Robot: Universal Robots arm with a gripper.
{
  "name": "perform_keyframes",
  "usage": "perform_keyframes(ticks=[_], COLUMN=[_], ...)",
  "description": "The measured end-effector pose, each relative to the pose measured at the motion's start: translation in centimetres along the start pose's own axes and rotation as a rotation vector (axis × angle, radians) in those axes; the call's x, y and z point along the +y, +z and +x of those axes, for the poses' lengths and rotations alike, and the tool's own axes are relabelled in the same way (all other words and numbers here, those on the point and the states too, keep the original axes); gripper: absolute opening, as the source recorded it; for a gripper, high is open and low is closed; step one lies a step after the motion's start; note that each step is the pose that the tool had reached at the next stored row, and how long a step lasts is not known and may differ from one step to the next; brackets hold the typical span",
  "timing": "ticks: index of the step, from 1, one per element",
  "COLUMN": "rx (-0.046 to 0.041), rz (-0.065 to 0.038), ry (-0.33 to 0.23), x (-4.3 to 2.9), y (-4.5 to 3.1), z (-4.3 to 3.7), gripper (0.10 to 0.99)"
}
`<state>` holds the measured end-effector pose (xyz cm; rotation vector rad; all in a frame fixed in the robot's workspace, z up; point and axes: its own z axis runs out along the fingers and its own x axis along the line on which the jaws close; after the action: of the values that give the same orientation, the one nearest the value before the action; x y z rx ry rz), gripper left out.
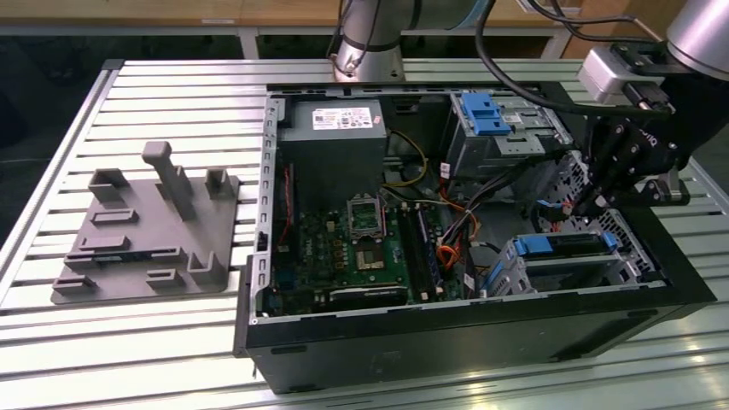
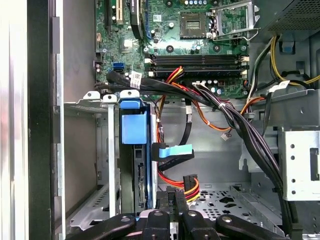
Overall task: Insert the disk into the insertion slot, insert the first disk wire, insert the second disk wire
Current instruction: 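Insert the first disk wire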
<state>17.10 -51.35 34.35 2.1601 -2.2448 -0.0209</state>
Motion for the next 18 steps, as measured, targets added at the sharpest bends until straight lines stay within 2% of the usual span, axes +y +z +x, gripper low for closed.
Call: perform_keyframes(ticks=[11, 18], rx=[0.0000, -0.0010], rz=[-0.001, -0.001], ry=[0.000, 0.000], x=[-0.01, -0.01], y=[0.00, 0.01], z=[0.08, 1.06], gripper=[0.165, 0.165])
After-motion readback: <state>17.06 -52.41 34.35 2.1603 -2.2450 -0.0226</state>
